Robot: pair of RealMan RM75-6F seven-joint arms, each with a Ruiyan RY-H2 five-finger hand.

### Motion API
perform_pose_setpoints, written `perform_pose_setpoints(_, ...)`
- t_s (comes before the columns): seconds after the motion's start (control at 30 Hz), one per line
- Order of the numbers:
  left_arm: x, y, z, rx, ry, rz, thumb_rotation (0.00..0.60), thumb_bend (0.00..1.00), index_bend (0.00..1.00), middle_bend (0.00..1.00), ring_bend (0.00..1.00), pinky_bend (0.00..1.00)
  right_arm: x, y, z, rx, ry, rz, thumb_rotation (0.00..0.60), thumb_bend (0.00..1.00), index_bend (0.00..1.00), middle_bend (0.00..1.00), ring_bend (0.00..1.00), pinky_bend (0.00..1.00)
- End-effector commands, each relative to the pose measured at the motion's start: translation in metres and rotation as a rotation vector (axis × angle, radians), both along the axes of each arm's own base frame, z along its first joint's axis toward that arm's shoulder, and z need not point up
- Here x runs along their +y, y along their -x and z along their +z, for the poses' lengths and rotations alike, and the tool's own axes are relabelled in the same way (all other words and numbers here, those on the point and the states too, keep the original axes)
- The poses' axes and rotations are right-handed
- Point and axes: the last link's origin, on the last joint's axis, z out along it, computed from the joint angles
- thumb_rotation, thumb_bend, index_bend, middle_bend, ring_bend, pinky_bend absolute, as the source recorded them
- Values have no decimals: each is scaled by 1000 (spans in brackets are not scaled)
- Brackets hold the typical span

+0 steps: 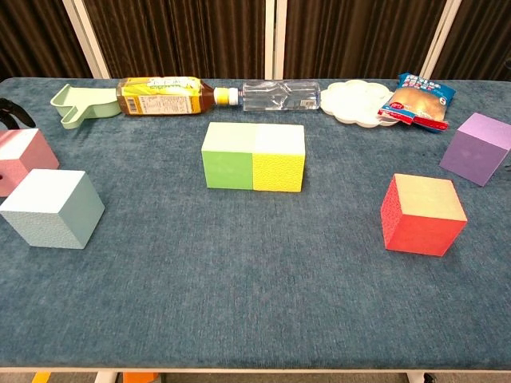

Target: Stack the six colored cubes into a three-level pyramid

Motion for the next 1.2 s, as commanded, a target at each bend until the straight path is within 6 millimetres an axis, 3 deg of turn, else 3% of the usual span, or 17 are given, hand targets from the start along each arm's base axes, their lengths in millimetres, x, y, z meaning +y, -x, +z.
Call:
perform_pose_setpoints(0.03, 5, -2, -1, -29, -11, -5, 600, 152, 281, 415, 213, 54, 0, 1, 0, -2, -1, -4, 600, 101, 0, 53, 0, 0)
perform_pose_setpoints(0.17, 10, -15, 4, -63, -13, -42, 600, 157, 290, 455, 237, 54, 2, 2, 3, -5, 7, -8, 600, 101, 0, 53, 0, 0)
perform_pose_setpoints(0.37, 25, -61, 9, -112, -1, -153, 600, 158, 290, 455, 237, 54, 3, 3, 5, -13, 14, -11, 600, 101, 0, 54, 0, 0)
perform_pose_setpoints(0.5, 38, -100, -3, -110, 53, -221, 600, 159, 289, 445, 237, 55, 4, 2, 4, -12, 14, -4, 600, 101, 0, 54, 0, 0)
perform_pose_setpoints(0.7, 57, -140, -33, -88, 120, -269, 600, 159, 288, 442, 237, 55, 7, 2, 3, -8, 9, -7, 600, 101, 0, 54, 0, 0)
perform_pose_setpoints(0.9, 67, -161, -57, -57, 158, -270, 600, 159, 287, 439, 237, 55, 7, 4, 4, -7, 8, -11, 600, 101, 0, 54, 0, 0)
perform_pose_setpoints(1.2, 63, -172, -75, -31, 175, -260, 600, 159, 276, 430, 237, 55, 7, 9, 4, -15, 8, -21, 600, 101, 0, 54, 0, 0)
